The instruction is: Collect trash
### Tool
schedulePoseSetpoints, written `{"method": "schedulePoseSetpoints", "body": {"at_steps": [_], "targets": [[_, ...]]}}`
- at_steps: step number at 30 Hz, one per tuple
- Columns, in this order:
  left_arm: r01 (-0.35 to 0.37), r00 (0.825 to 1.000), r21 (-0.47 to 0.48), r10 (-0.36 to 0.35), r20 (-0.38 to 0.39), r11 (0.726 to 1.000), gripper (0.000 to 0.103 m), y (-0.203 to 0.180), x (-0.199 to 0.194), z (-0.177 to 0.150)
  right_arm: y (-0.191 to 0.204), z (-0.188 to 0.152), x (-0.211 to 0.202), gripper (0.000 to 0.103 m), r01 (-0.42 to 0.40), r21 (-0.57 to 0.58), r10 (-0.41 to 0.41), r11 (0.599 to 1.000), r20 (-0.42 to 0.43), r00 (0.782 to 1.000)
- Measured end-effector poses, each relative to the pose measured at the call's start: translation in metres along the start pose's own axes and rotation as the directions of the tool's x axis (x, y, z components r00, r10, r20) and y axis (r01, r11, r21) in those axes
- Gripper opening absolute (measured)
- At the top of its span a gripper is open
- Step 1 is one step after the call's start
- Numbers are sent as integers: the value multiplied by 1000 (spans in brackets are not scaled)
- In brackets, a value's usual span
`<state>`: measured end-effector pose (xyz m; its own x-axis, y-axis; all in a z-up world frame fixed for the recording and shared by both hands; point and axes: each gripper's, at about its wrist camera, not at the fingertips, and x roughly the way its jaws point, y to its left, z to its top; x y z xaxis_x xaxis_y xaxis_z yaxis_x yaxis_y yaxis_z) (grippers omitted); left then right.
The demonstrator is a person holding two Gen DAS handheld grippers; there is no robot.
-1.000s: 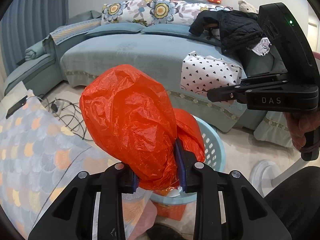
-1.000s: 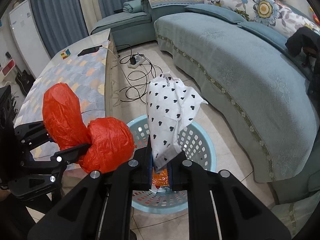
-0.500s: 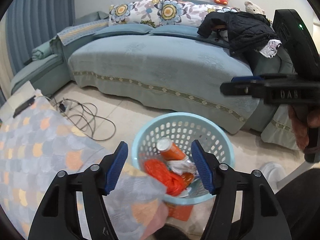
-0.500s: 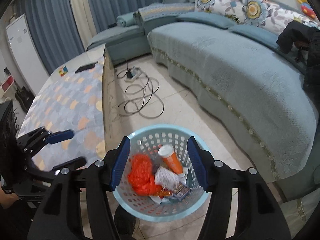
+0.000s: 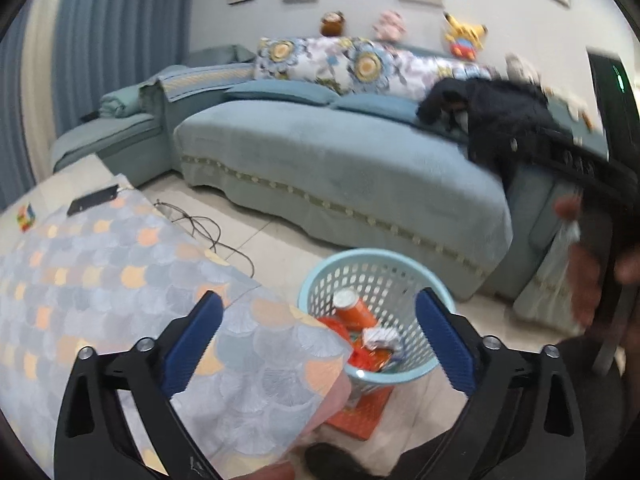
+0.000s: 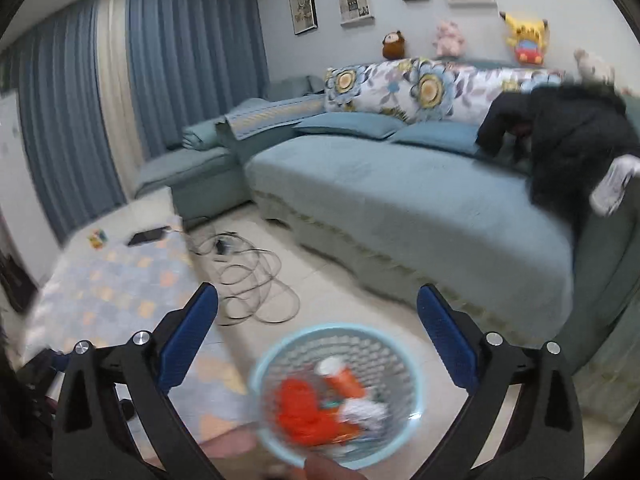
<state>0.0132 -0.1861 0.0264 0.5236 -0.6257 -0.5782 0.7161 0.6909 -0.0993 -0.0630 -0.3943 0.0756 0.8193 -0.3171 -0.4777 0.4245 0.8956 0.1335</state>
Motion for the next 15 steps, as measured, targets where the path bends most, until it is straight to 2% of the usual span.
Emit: {"method": "schedulePoseSetpoints", "body": {"at_steps": [3, 6, 8, 11, 15], "targets": [[-37, 999, -17, 37, 0, 999, 95, 2, 0, -6, 9, -11, 8, 95, 64, -13, -65, 998, -55, 996], [-102, 995, 4, 102, 3, 995, 95, 4, 4, -13, 5, -26, 2, 95, 22, 132, -12, 991, -78, 997], [-95, 995, -9, 95, -8, 995, 95, 7, 6, -17, 9, -44, 0, 95, 20, 178, -2, 984, -98, 995], [-71, 997, -33, 69, -45, 997, 95, 11, 8, -23, 27, -72, 5, 95, 66, 143, -45, 988, -148, 988], [-87, 993, -52, 83, -82, 995, 95, 18, 9, -34, 48, -91, 18, 95, 75, 36, -66, 997, -207, 976]]}}
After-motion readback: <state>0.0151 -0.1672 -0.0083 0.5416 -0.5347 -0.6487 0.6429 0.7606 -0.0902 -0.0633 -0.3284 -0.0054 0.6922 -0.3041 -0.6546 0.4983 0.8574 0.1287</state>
